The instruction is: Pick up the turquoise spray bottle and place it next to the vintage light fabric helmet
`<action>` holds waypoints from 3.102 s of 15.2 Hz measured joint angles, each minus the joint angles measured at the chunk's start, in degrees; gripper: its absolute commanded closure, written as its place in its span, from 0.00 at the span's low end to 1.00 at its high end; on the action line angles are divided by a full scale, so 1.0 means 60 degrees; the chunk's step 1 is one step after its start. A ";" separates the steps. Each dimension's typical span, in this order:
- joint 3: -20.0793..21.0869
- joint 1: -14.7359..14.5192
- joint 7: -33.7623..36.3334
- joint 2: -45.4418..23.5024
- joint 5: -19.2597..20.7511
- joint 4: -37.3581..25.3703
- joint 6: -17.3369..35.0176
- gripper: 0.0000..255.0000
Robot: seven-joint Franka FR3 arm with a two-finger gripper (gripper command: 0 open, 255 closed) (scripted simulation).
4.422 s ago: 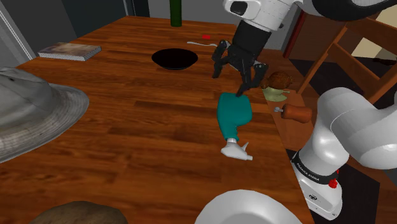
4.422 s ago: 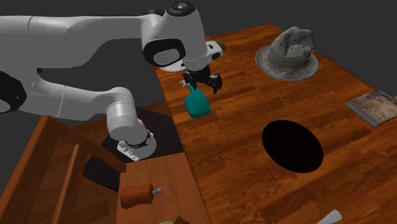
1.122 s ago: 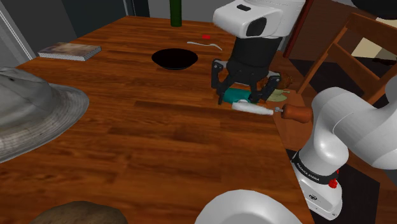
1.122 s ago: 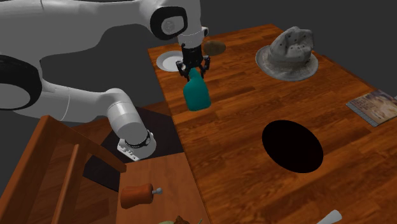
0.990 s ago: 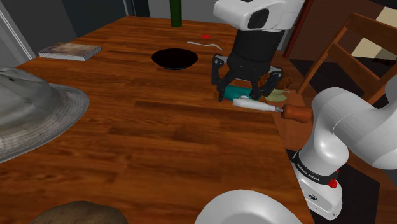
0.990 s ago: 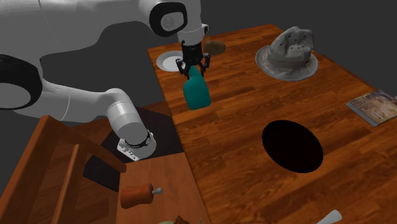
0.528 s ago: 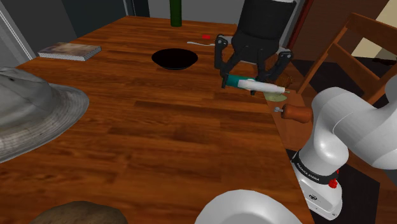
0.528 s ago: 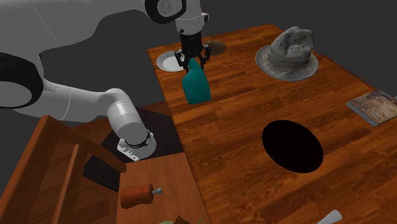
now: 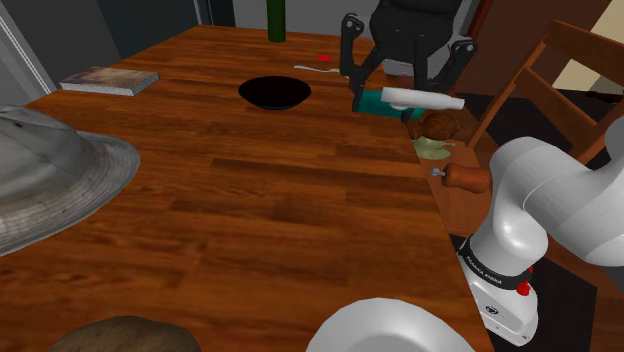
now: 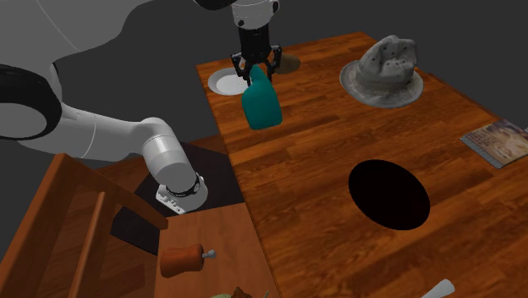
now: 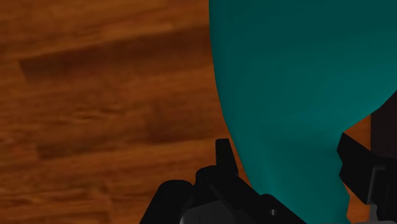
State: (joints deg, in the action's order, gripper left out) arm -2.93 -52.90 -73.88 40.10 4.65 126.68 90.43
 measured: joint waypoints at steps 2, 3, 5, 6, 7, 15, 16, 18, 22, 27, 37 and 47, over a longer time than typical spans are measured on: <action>0.0017 -0.0004 -0.0003 -0.0068 -0.0013 -0.0331 -0.0262 1.00; 0.0009 -0.0002 -0.0024 -0.0134 -0.0011 -0.0514 -0.0378 1.00; 0.0023 -0.0007 -0.0028 -0.0211 -0.0021 -0.0802 -0.0591 1.00; 0.0048 -0.0014 -0.0010 -0.0261 -0.0036 -0.0982 -0.0722 1.00; 0.0038 -0.0012 -0.0033 -0.0313 -0.0033 -0.1155 -0.0842 1.00; 0.0067 -0.0020 -0.0081 -0.0819 -0.0057 -0.2612 -0.1792 1.00; 0.0046 -0.0019 -0.0103 -0.1008 -0.0054 -0.2779 -0.1764 1.00; 0.0051 -0.0037 -0.0079 -0.1601 -0.0083 -0.3262 -0.1661 1.00; 0.0042 -0.0071 -0.0053 -0.2992 -0.0136 -0.4403 -0.1415 1.00; 0.0031 -0.0097 -0.0044 -0.4847 -0.0223 -0.6247 -0.1411 1.00; -0.0010 -0.0054 -0.0115 -0.8698 -0.0413 -1.0853 -0.2176 1.00; 0.0006 -0.0088 -0.0015 -0.7962 -0.0377 -0.8484 -0.0537 1.00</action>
State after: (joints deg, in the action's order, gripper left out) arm -2.89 -53.43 -73.97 -7.67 2.39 75.77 87.20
